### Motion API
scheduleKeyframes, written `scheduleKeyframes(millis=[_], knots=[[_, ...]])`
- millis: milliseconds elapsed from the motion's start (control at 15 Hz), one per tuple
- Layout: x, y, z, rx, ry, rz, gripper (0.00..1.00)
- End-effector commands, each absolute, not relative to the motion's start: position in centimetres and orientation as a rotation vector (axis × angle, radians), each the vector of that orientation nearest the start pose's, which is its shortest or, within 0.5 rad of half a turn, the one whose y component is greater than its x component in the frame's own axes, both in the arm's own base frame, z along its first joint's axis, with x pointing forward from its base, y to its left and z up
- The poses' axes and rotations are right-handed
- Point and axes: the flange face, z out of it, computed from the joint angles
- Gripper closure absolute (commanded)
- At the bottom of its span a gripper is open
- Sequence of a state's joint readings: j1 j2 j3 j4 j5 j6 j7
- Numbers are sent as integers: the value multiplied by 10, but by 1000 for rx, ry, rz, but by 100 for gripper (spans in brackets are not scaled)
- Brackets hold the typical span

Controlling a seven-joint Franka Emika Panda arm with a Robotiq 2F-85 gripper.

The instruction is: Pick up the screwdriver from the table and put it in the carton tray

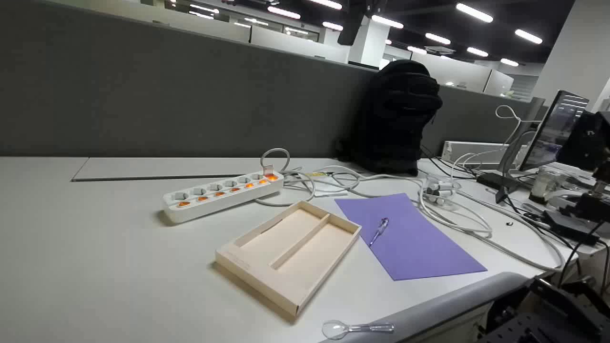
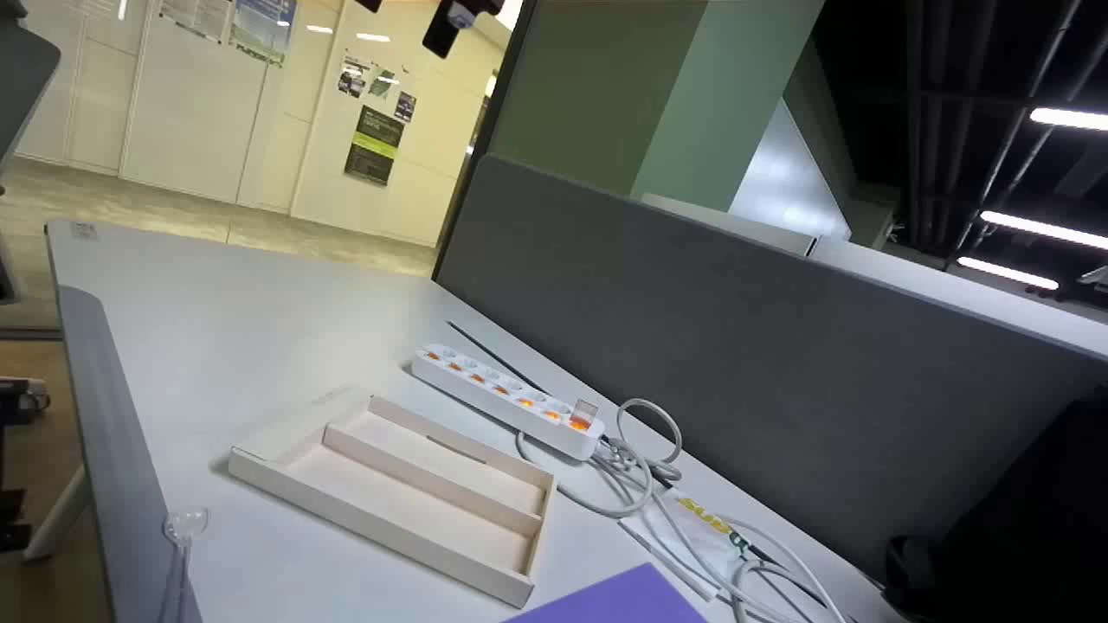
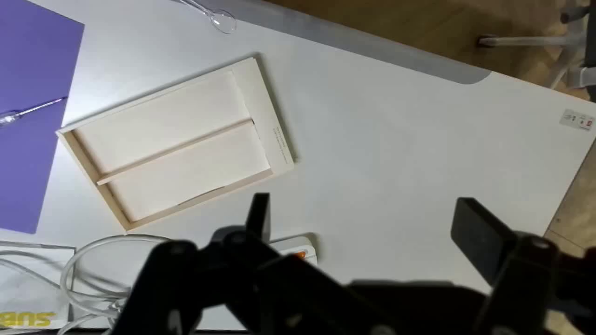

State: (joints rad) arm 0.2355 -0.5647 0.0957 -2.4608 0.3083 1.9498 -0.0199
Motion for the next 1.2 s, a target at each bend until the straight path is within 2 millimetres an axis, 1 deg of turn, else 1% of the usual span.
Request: scheduleKeyframes(millis=[0,733,1000,1133], knots=[[358,147,499,-2879,-334,-26,0],[358,147,500,-2879,-334,-31,0],[372,128,492,-2940,-216,-216,0],[381,111,484,-2946,-129,-301,0]])
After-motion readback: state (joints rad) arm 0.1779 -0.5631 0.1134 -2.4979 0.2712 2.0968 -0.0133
